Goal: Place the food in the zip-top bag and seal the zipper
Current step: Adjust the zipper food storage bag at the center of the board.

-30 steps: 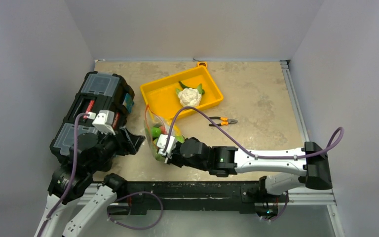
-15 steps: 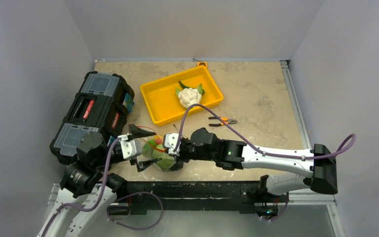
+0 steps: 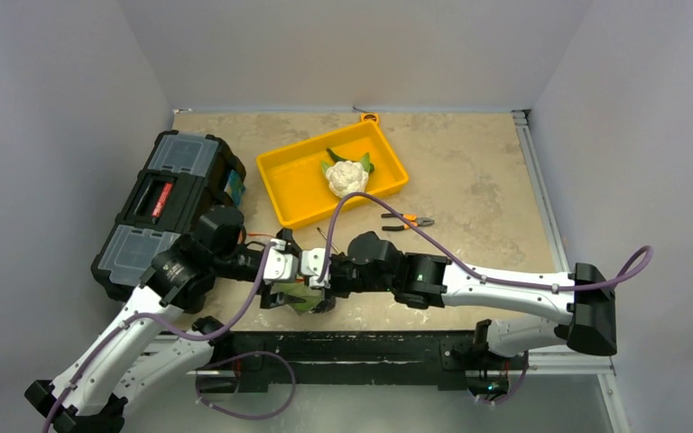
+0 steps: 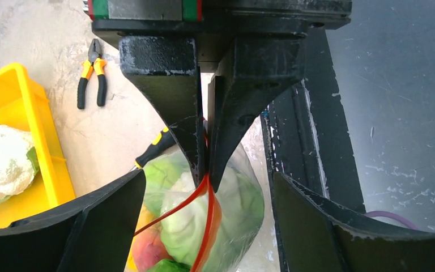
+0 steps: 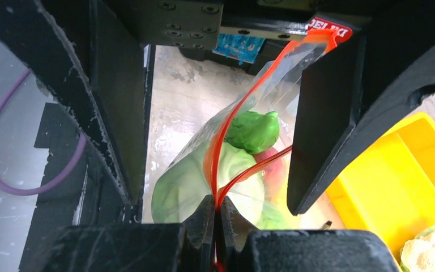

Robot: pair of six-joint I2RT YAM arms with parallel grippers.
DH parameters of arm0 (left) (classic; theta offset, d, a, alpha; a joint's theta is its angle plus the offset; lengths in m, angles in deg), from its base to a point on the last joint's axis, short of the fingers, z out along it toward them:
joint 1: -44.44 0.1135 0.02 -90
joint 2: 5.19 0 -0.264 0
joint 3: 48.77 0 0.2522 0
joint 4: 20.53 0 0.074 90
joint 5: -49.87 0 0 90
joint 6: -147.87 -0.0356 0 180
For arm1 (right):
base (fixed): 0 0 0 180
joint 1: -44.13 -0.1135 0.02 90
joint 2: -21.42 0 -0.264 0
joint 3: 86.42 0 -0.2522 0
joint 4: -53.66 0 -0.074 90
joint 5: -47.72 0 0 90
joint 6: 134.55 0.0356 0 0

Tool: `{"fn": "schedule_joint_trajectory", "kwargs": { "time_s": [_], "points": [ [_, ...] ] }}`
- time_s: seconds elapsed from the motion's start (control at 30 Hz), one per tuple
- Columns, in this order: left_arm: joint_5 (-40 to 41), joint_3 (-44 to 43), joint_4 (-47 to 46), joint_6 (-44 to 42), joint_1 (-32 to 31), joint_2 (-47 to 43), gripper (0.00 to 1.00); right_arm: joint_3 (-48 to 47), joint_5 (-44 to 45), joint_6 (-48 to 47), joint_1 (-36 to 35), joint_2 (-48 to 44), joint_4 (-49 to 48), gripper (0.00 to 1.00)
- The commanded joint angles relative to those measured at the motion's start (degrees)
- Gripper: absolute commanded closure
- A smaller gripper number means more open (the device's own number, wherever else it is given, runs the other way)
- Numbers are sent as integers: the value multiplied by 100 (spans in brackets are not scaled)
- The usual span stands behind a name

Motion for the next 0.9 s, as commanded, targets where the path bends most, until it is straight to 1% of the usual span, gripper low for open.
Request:
{"fn": "schedule_joint_trajectory", "kwargs": {
  "time_s": [0.0,0.07,0.17,0.23,0.43,0.57,0.87],
  "points": [
    [66,147,-149,-220,-39,-194,21,-356,-34,-113,30,-169,314,100],
    [273,231,-339,-113,-38,-193,29,-486,-19,-109,25,-158,565,100],
    [335,308,-527,9,-40,-190,32,-783,26,-101,22,-81,944,100],
    [371,354,-667,82,-51,-155,37,-995,16,-19,24,-21,1181,100],
    [386,357,-900,214,-80,-23,58,-1456,-77,251,24,135,1588,100],
    [294,437,-989,244,-80,-98,71,-1420,85,466,22,88,1438,100],
    [136,662,-1179,368,-95,-217,84,-968,244,607,26,-176,803,100]
  ]
}}
